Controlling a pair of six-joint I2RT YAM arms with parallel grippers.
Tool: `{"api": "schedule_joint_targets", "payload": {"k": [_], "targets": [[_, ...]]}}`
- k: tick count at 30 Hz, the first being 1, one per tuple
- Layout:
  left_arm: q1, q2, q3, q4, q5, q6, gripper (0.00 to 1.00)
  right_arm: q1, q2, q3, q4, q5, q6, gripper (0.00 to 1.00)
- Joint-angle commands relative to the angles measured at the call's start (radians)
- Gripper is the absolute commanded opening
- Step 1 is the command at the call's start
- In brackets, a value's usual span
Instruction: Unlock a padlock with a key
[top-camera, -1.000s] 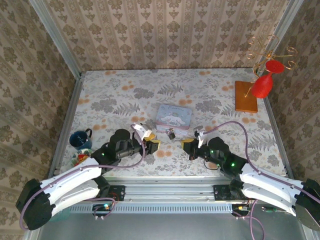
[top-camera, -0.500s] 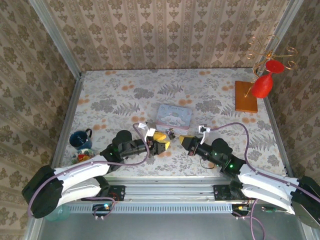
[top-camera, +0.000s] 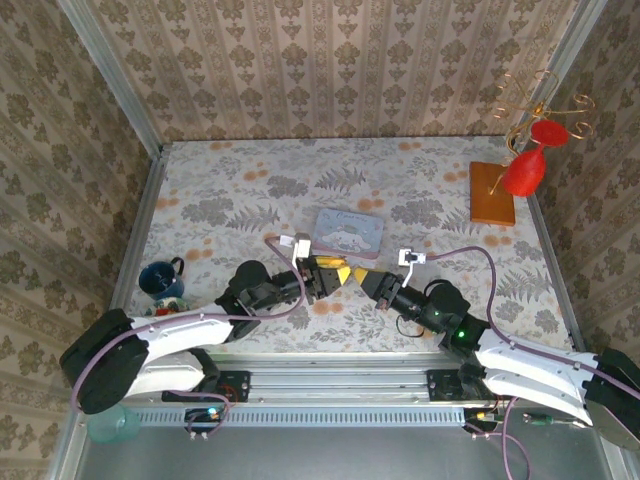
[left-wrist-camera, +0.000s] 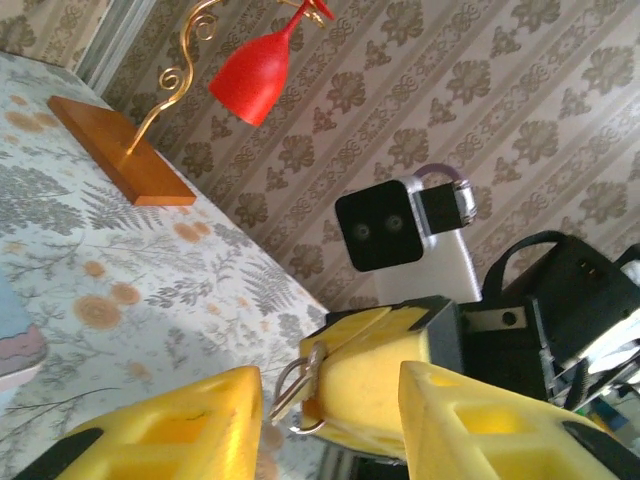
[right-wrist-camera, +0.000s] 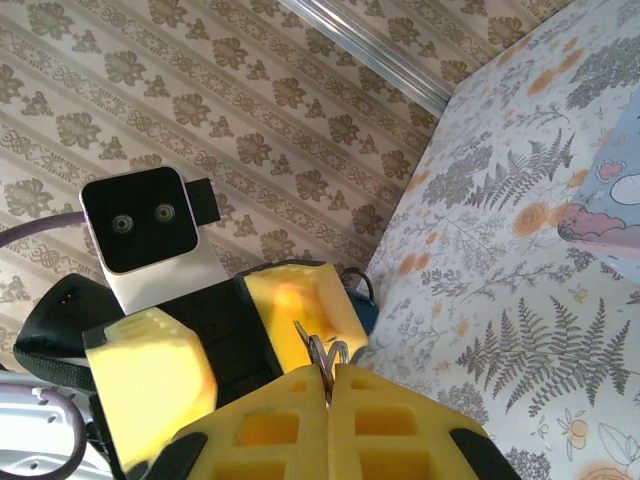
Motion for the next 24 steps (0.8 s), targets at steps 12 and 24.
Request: {"api": "schedule_joint_targets", "payload": {"k": [12, 24], "targets": [[-0.012, 0.021, 0.045, 0.05, -0.006, -0.042, 0.21, 0.014, -0.019, -0.004, 0.059, 0.054, 0.03, 0.0], [-0.009, -0.06, 0.065, -0.148, -0.055, 0.054, 0.0, 0.015, -0.077, 0.012, -0.102, 0.057, -0.125, 0.23]]}}
